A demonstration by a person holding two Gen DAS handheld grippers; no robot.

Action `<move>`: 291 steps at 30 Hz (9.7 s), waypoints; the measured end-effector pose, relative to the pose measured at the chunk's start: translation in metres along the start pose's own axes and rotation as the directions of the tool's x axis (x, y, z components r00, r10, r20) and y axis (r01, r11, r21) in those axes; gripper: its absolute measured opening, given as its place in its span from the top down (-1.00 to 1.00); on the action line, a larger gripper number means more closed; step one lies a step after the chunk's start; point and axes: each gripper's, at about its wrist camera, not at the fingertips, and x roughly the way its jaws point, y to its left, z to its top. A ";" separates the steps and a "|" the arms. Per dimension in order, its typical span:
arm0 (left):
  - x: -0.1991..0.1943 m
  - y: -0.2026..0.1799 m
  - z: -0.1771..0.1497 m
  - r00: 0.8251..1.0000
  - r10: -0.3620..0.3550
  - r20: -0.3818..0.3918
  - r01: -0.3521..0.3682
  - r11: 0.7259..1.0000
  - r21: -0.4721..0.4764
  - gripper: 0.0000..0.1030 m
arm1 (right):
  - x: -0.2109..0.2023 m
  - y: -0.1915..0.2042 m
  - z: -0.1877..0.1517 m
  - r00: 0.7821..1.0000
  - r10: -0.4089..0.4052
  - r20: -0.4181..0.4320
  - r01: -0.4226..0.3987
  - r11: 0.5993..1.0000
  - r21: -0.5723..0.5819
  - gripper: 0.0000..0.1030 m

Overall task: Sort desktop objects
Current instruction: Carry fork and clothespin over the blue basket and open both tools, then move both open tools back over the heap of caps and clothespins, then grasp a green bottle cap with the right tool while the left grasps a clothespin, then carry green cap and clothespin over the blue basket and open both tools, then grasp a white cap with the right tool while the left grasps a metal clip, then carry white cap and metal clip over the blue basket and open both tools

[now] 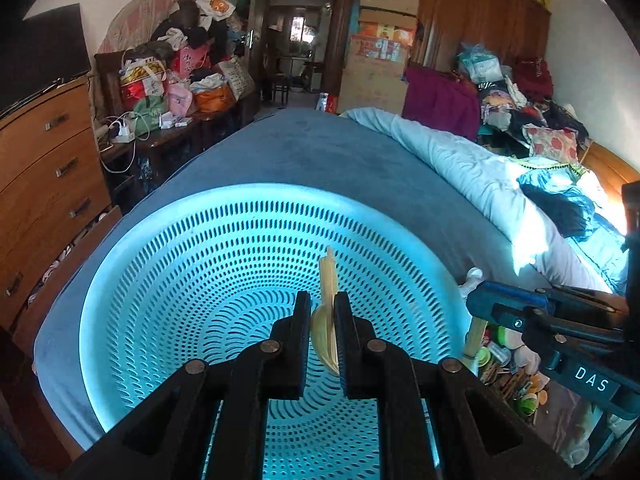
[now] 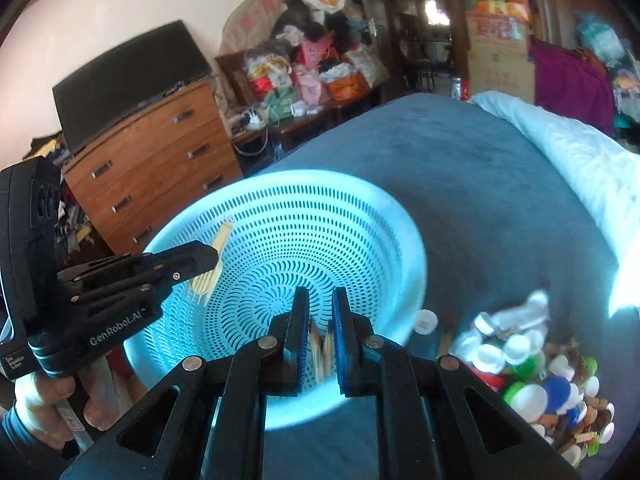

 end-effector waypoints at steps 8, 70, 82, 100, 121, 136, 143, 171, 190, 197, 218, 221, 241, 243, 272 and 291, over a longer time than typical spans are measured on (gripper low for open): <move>0.044 0.030 -0.011 0.992 0.011 -0.128 -0.016 0.999 -0.043 0.76 | 0.051 0.020 0.008 0.995 -0.018 -0.096 0.014 0.999 -0.041 0.74; 0.054 -0.183 -0.138 0.878 -0.273 -0.394 0.332 0.939 0.088 -0.12 | -0.077 -0.196 -0.224 0.997 -0.004 -0.071 0.031 0.924 0.380 0.49; 0.065 -0.207 -0.140 0.866 -0.305 -0.398 0.365 0.927 0.085 -0.12 | -0.117 -0.232 -0.249 0.999 0.049 0.015 -0.048 0.818 0.574 0.61; 0.077 -0.223 -0.148 0.868 -0.313 -0.387 0.376 0.922 0.097 -0.12 | -0.115 -0.252 -0.274 0.985 -0.154 -0.073 0.170 0.911 0.375 0.03; 0.062 -0.231 -0.146 0.931 -0.217 -0.293 0.280 0.940 0.196 0.75 | -0.092 -0.239 -0.266 0.981 -0.162 -0.107 0.188 0.929 0.319 0.11; 0.068 -0.239 -0.144 0.922 -0.234 -0.309 0.299 0.936 0.184 0.75 | -0.110 -0.246 -0.262 0.979 -0.191 -0.076 0.205 0.903 0.377 0.34; 0.067 -0.239 -0.144 0.921 -0.235 -0.311 0.297 0.940 0.169 0.75 | -0.115 -0.248 -0.277 0.955 -0.270 -0.126 0.297 0.888 0.351 0.16; 0.026 -0.219 -0.117 0.964 -0.203 -0.170 0.238 0.946 0.221 0.75 | -0.132 -0.201 -0.225 0.966 -0.256 -0.027 0.255 0.940 0.226 0.44; -0.019 -0.049 -0.024 0.999 0.038 0.001 -0.038 0.998 0.050 0.75 | -0.032 -0.053 -0.028 0.993 0.018 0.116 -0.024 0.999 0.046 0.44; 0.016 0.000 -0.017 0.973 0.178 -0.144 -0.179 0.984 0.002 0.75 | 0.020 -0.008 -0.004 0.997 0.076 -0.001 -0.076 0.997 -0.025 0.44; 0.041 0.009 -0.032 0.938 0.254 -0.238 -0.258 0.966 0.015 0.47 | 0.057 0.011 -0.009 0.993 0.087 -0.077 -0.089 0.996 -0.028 -0.03; 0.038 0.009 -0.033 0.936 0.262 -0.233 -0.268 0.963 0.006 0.31 | 0.053 0.014 -0.009 0.994 0.088 -0.065 -0.090 0.995 -0.035 -0.03; -0.006 -0.213 -0.128 0.956 -0.179 -0.232 0.253 0.902 0.348 0.11 | -0.152 -0.192 -0.216 0.936 -0.344 -0.072 0.351 0.922 0.163 -0.09; 0.017 -0.216 -0.144 0.933 -0.184 -0.309 0.273 0.922 0.275 0.11 | -0.143 -0.201 -0.233 0.935 -0.336 -0.112 0.351 0.920 0.174 -0.09; 0.057 -0.254 -0.192 0.930 -0.131 -0.345 0.224 0.943 0.246 0.73 | -0.128 -0.268 -0.287 0.947 -0.284 -0.148 0.317 0.898 0.305 -0.06; 0.004 -0.215 -0.105 0.989 -0.109 -0.099 0.129 0.966 0.224 0.73 | -0.149 -0.229 -0.206 0.956 -0.295 -0.011 0.289 0.926 0.244 0.43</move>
